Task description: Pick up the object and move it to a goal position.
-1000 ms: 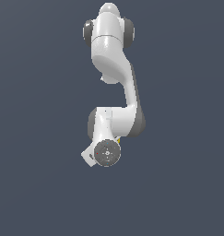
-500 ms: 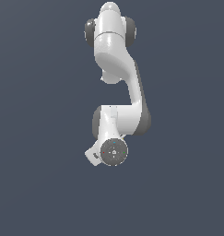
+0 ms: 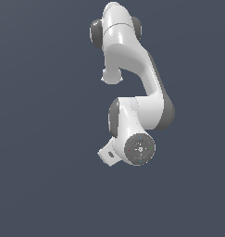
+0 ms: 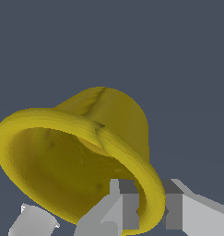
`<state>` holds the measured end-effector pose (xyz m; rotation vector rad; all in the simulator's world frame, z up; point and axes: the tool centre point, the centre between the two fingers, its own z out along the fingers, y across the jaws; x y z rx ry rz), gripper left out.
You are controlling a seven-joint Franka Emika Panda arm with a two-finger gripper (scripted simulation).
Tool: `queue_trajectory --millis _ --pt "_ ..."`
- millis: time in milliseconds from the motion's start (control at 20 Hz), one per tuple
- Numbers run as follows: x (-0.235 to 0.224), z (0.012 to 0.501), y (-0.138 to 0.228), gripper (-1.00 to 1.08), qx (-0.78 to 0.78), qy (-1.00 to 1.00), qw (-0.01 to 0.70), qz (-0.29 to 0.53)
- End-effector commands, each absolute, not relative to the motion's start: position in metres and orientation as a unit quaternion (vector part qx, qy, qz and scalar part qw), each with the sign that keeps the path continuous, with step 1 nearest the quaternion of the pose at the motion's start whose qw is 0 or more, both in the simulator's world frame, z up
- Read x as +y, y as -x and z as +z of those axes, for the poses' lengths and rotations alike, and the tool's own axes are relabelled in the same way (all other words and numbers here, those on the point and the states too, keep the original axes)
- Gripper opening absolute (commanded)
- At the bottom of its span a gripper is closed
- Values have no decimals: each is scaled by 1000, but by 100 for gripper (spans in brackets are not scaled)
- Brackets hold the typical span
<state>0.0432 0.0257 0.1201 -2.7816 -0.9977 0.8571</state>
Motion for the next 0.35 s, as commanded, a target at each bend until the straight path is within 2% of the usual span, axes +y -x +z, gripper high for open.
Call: queue_trajectory --millis 0,300 --pt "33 127 -45 -100 -323 904 32 278" --pt "39 131 -47 -100 -323 904 32 278"
